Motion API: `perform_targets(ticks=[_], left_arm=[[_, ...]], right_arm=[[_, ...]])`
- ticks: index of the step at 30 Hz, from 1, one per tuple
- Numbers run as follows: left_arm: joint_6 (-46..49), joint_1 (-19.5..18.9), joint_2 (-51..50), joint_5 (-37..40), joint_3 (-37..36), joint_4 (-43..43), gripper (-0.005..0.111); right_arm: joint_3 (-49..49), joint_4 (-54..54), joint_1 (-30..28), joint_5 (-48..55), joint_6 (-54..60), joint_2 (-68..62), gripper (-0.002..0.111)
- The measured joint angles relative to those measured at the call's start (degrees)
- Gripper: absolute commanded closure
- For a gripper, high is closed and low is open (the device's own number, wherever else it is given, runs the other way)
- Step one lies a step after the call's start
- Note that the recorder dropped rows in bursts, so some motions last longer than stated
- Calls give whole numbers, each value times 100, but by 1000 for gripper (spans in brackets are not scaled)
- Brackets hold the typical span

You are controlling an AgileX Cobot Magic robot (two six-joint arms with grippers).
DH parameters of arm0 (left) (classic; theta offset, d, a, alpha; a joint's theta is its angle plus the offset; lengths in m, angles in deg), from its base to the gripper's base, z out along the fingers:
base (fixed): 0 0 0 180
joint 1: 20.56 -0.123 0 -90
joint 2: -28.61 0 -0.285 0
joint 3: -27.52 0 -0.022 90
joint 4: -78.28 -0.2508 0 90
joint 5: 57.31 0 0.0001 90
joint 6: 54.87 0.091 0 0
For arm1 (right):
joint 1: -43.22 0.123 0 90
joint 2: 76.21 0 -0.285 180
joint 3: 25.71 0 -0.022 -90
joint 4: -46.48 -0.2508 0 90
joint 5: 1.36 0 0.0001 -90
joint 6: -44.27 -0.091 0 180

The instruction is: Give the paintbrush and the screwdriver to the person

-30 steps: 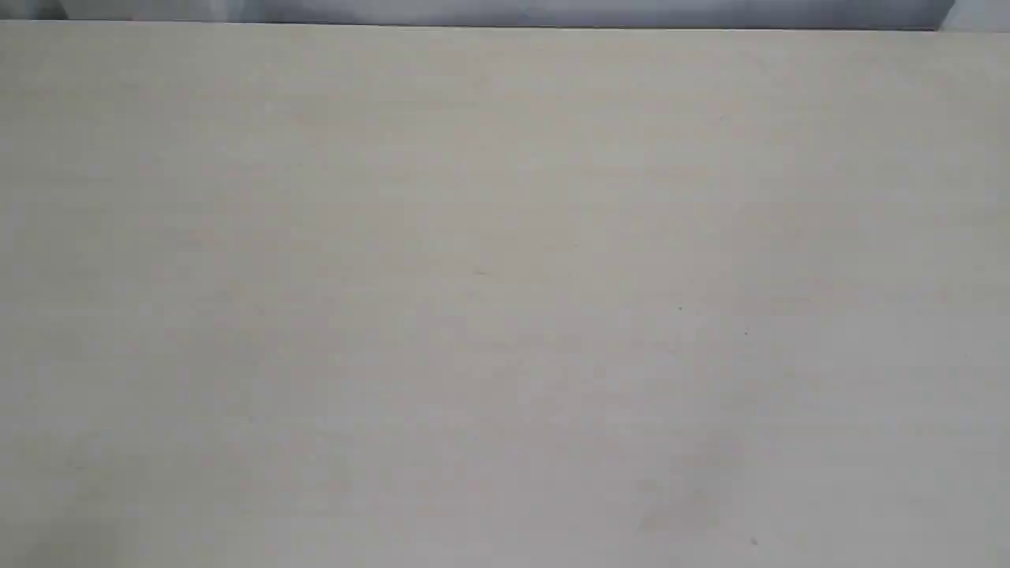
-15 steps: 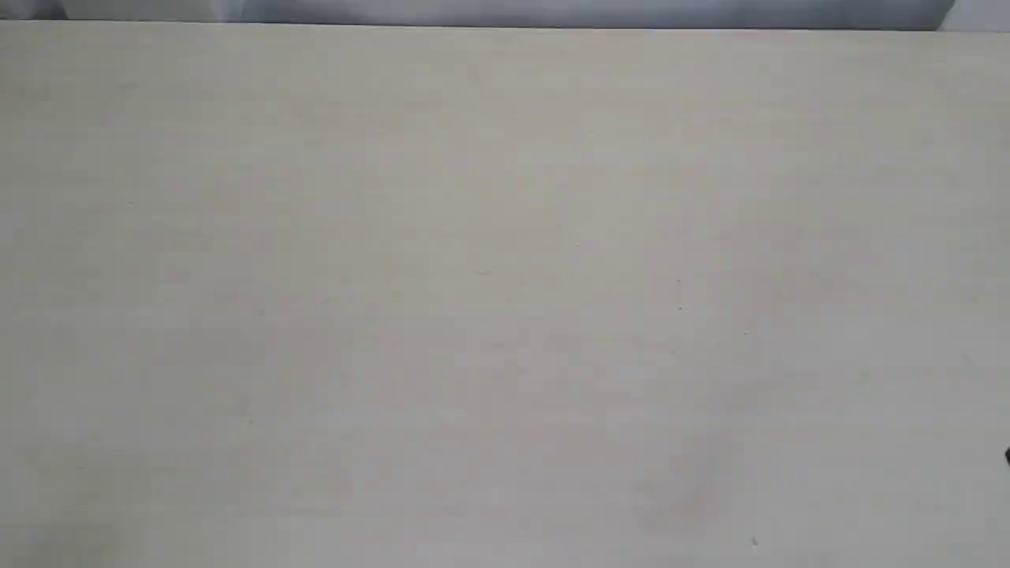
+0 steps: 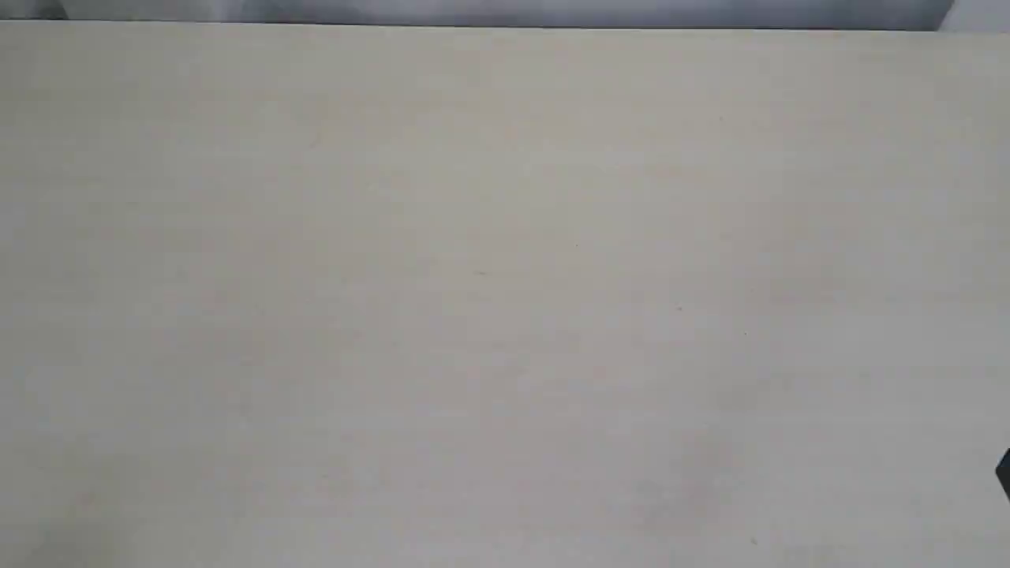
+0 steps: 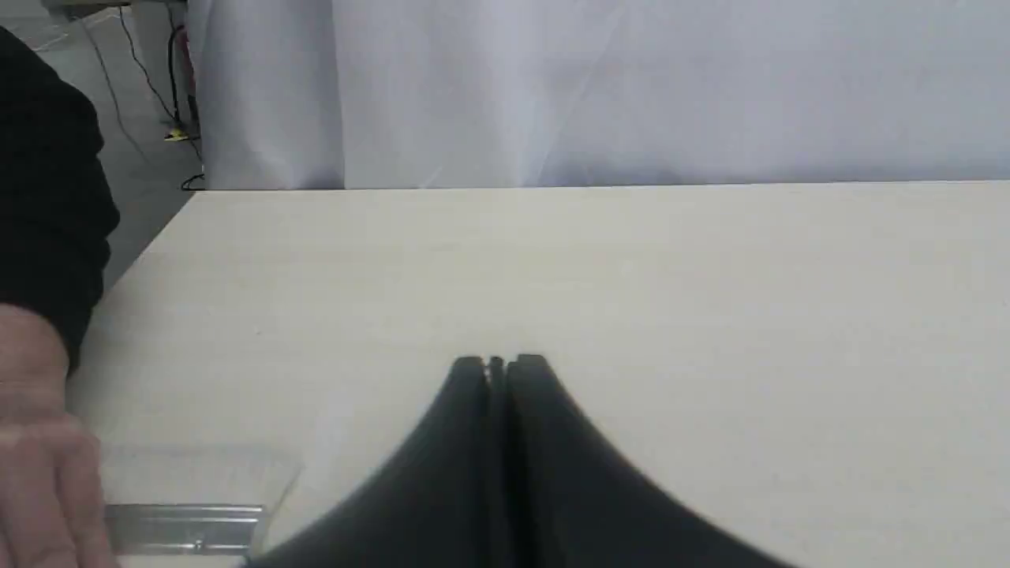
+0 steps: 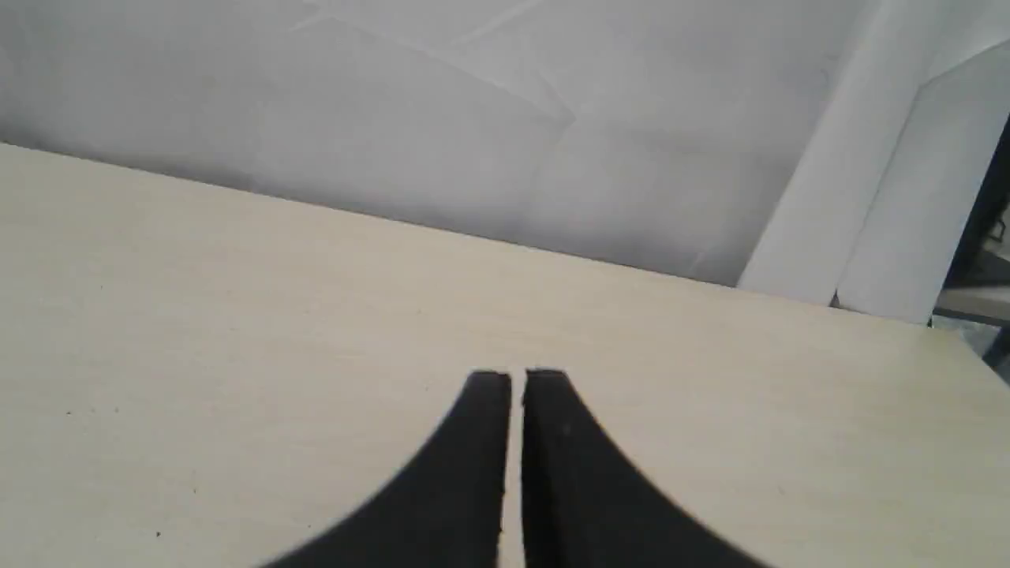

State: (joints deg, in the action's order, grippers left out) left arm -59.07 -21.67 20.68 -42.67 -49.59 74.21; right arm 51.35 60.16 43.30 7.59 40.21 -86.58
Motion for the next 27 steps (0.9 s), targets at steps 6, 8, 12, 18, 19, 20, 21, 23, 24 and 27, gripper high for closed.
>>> perform_targets(ticks=[6, 8, 12, 18, 19, 20, 21, 23, 24, 27], left_arm=[[0, 0, 0, 0, 0, 0, 107], [0, 0, 0, 0, 0, 0, 107], [0, 0, 0, 0, 0, 0, 107], [0, 0, 0, 0, 0, 0, 107], [0, 0, 0, 0, 0, 0, 107], [0, 0, 0, 0, 0, 0, 107], [0, 0, 0, 0, 0, 0, 107], [0, 0, 0, 0, 0, 0, 107], [0, 0, 0, 0, 0, 0, 107], [0, 0, 0, 0, 0, 0, 107]], right_arm=[[0, -235, 0, 213, 305, 0, 104], [0, -263, 0, 271, 342, 0, 104], [0, -287, 0, 345, 355, 0, 104], [0, -371, 0, 601, 322, 0, 104], [0, -384, 0, 644, 322, 0, 104], [0, -408, 0, 699, 322, 0, 104], [0, -424, 0, 727, 312, 0, 104], [0, -424, 0, 784, 312, 0, 104], [0, -424, 0, 830, 312, 0, 104], [0, -446, 0, 942, 300, 0, 104]])
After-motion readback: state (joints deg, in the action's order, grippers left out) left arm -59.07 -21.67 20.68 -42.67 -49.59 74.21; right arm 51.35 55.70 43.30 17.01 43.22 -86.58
